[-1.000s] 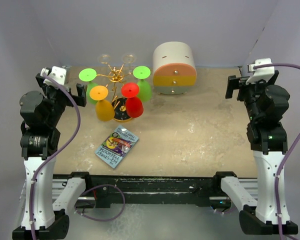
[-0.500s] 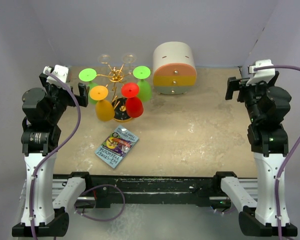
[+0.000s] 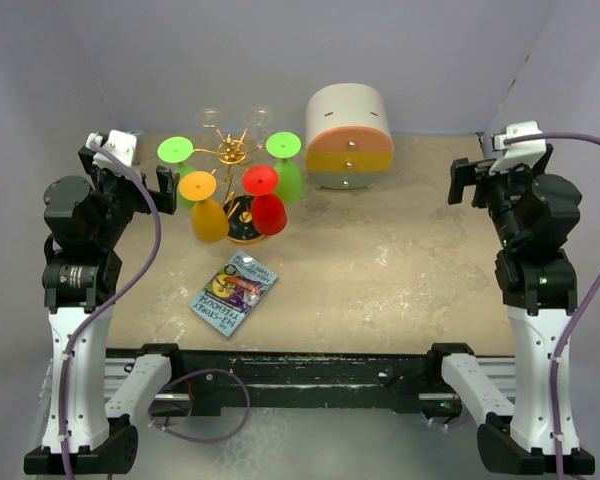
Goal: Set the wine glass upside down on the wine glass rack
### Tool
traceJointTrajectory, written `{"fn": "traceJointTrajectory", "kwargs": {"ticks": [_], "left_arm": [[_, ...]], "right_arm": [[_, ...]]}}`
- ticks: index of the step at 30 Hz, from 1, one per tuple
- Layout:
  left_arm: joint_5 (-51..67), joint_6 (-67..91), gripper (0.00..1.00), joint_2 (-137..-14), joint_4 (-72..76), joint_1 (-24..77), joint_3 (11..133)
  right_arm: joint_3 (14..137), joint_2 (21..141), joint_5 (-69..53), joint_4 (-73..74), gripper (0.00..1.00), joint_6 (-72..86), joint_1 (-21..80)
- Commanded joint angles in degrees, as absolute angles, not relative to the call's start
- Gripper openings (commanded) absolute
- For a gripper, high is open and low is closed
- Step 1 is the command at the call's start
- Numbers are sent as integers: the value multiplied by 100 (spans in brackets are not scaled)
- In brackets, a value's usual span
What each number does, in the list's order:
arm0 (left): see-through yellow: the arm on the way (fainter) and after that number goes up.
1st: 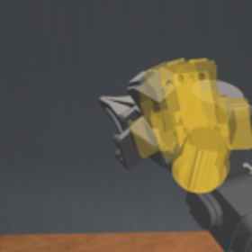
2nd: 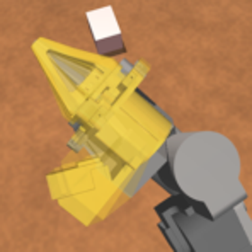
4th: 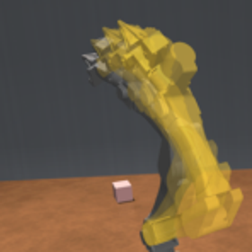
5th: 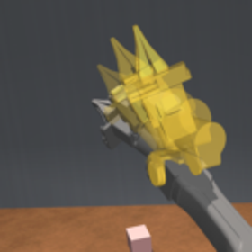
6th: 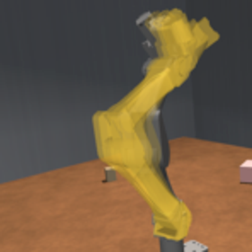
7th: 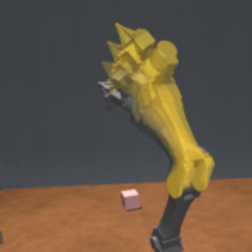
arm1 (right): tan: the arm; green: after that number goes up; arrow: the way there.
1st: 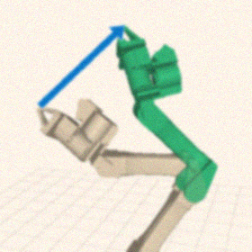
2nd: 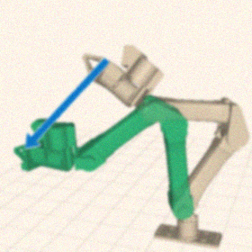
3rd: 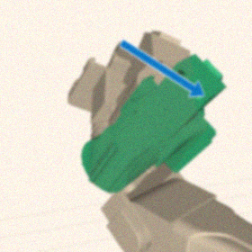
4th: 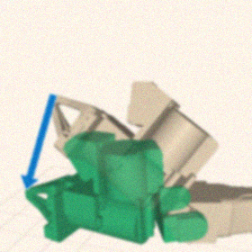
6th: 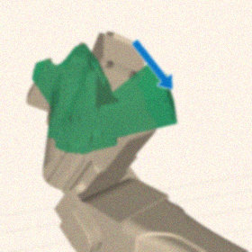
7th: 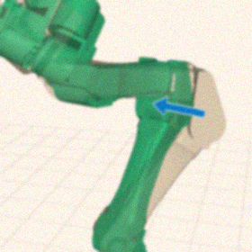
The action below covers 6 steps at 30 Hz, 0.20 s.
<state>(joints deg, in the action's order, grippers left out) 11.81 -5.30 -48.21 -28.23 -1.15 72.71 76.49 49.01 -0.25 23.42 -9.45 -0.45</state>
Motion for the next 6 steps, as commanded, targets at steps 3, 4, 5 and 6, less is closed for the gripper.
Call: {"fn": "traceJointTrajectory", "kwargs": {"ticks": [3, 4, 5, 6], "left_arm": [[1268, -466, 99, -4755, -2636, -158, 7419], [1247, -477, 99, -4760, -2649, -158, 7437], [1228, -477, 99, -4774, -2654, -158, 7442], [1216, -477, 99, -4783, -2648, -158, 7440]], "right_arm": [[7717, 4827, -211, 2173, 100, -1007, -88], [7721, 4825, -211, 2202, 100, -1012, -88], [7733, 4825, -211, 2228, 100, -1025, -88], [7723, 4825, -218, 2239, 100, -1021, -88]]}}
